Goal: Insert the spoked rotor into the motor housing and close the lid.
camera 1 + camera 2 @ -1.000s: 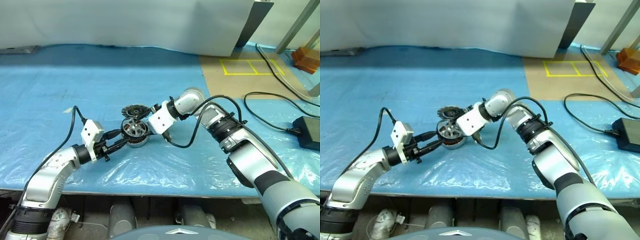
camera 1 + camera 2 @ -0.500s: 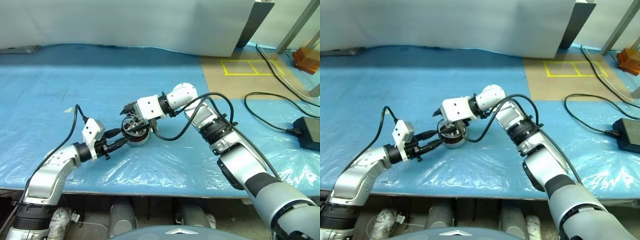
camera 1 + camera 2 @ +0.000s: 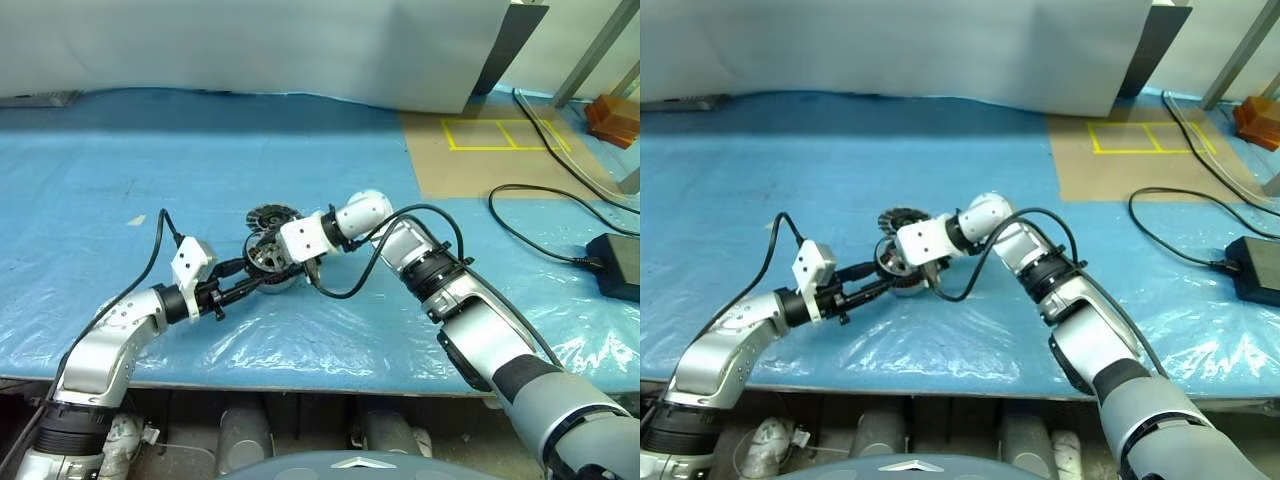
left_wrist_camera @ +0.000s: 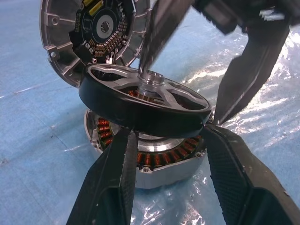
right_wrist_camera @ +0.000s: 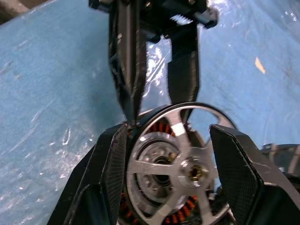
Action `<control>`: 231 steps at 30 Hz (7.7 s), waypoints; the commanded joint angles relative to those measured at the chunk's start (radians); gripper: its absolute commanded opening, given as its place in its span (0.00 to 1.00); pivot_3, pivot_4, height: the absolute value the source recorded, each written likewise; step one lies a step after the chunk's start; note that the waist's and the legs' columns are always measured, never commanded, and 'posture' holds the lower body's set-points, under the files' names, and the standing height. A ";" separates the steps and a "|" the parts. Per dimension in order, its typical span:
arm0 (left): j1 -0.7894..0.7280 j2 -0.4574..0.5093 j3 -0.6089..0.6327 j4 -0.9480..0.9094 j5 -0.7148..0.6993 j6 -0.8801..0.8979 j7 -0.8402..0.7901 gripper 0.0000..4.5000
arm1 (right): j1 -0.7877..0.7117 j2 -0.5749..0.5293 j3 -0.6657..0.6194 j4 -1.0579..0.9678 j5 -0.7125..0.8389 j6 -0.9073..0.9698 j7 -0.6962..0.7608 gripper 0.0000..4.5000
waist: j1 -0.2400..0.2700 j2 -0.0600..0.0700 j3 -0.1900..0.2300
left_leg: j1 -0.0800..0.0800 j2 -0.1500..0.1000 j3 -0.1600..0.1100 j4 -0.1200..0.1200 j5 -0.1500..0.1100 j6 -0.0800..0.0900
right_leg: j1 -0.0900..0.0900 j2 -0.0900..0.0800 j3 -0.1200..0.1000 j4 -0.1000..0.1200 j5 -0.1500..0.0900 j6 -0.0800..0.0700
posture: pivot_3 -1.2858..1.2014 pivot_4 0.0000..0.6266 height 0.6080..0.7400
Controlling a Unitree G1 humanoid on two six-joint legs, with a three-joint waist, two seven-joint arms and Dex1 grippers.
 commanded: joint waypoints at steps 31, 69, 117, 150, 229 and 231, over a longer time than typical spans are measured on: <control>-0.020 0.010 0.005 0.020 0.018 -0.006 -0.025 0.51 | 0.005 -0.012 -0.018 -0.024 0.006 -0.045 0.005 0.00 | 0.000 0.000 0.000 | 0.000 0.000 0.000 0.000 0.000 0.000 | 0.000 0.000 0.000 0.000 0.000 0.000 | 0.52 0.24 1.00; 0.103 0.223 0.036 0.017 0.040 0.014 -0.146 0.51 | 0.000 -0.040 -0.074 -0.115 0.101 0.139 0.074 0.00 | 0.000 0.000 0.000 | 0.000 0.000 0.000 -0.003 0.000 0.000 | 0.000 0.000 0.000 -0.002 0.000 0.000 | 0.52 0.24 1.00; -0.008 0.088 0.121 -0.020 -0.049 0.022 -0.044 0.51 | 0.187 0.253 -0.319 -0.163 0.386 0.782 -0.368 0.00 | 0.000 0.001 0.001 | 0.002 -0.001 0.000 -0.008 0.000 -0.001 | 0.000 -0.001 0.000 -0.003 0.000 0.000 | 0.52 0.24 1.00; -0.046 0.067 0.086 0.027 -0.035 0.010 -0.060 0.51 | -0.090 0.014 -0.529 0.139 0.440 0.661 -0.374 0.00 | -0.003 0.005 -0.001 | 0.004 -0.001 0.003 -0.008 0.000 -0.001 | -0.001 0.000 0.002 -0.002 -0.001 -0.001 | 0.52 0.24 1.00; -0.008 0.074 0.097 -0.014 -0.031 0.032 -0.015 0.51 | 0.216 0.166 -0.140 0.005 0.122 0.289 -0.317 0.66 | -0.001 0.004 -0.001 | 0.005 -0.001 0.001 -0.009 -0.001 -0.002 | 0.002 0.000 0.000 -0.002 -0.002 -0.003 | 0.52 0.24 1.00; -0.016 0.073 0.095 -0.006 -0.027 0.030 -0.014 0.51 | 0.215 0.168 -0.136 0.012 0.111 0.282 -0.325 0.66 | -0.001 0.004 -0.001 | 0.005 -0.001 0.001 -0.009 -0.001 -0.002 | 0.002 0.000 0.000 -0.002 -0.002 -0.003 | 0.52 0.24 1.00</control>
